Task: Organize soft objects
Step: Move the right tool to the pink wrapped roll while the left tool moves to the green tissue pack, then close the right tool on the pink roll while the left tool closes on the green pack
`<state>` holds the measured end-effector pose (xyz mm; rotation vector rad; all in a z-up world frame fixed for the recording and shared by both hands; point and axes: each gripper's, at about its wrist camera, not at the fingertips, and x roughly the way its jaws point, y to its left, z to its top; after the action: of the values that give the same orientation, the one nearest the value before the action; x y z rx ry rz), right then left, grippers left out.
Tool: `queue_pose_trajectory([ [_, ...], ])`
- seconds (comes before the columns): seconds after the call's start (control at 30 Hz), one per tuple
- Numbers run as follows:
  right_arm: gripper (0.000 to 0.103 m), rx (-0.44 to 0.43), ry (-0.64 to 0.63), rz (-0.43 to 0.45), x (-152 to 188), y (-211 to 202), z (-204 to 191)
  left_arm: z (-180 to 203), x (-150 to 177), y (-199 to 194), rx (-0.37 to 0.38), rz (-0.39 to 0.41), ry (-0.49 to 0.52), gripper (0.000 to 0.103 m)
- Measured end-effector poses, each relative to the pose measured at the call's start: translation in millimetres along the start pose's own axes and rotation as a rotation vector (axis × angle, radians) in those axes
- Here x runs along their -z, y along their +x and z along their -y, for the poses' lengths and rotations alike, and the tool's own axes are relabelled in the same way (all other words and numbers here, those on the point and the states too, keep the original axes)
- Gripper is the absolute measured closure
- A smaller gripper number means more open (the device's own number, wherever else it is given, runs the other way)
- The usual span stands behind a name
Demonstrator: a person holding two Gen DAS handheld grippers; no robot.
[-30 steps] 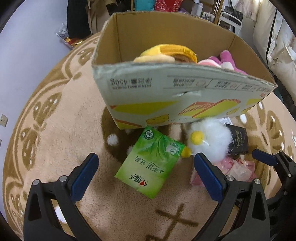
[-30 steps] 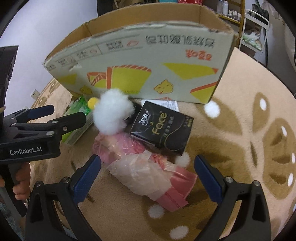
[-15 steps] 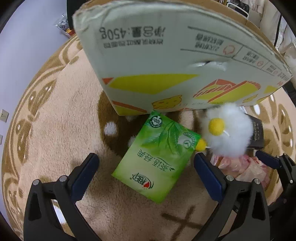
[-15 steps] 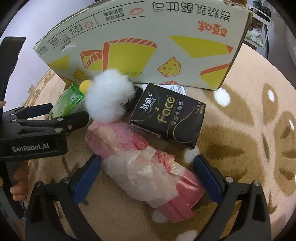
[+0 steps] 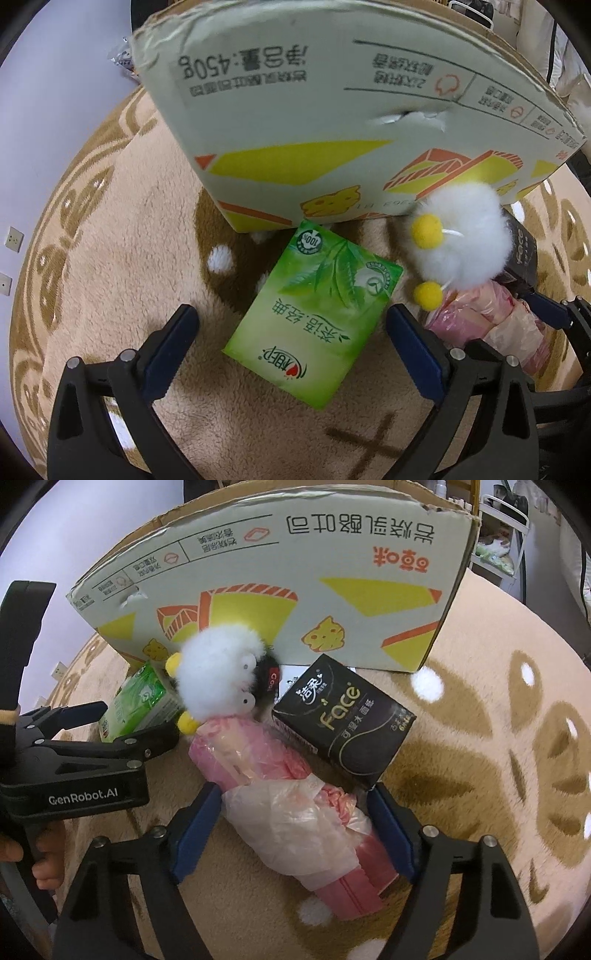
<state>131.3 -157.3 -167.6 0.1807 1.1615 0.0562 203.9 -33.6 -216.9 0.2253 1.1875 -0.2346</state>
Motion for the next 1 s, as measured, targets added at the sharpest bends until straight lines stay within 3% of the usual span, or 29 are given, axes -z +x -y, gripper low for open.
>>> queue_pose_trajectory([
  [0.2, 0.018, -0.011, 0.001, -0.009, 6.9, 0.5, 9.8, 4.5, 1.1, -0.8, -0.021, 0.02, 0.031, 0.015],
  [0.4, 0.018, 0.019, -0.051, -0.047, 8.2, 13.6, -7.3, 15.4, 4.0, -6.3, -0.041, 0.041, 0.072, 0.02],
  [0.53, 0.028, 0.034, -0.071, -0.026, 12.6, 12.7, -14.3, 21.2, 5.5, -8.5, -0.008, 0.04, 0.085, 0.038],
  [0.73, 0.04, 0.002, -0.078, -0.007, 20.4, 4.1, -18.1, 27.9, 9.6, -14.6, 0.024, 0.034, 0.101, 0.043],
  [1.0, 0.046, -0.046, -0.041, 0.016, 18.4, -10.2, -16.8, 34.9, 25.0, -35.3, 0.009, 0.042, 0.143, 0.044],
])
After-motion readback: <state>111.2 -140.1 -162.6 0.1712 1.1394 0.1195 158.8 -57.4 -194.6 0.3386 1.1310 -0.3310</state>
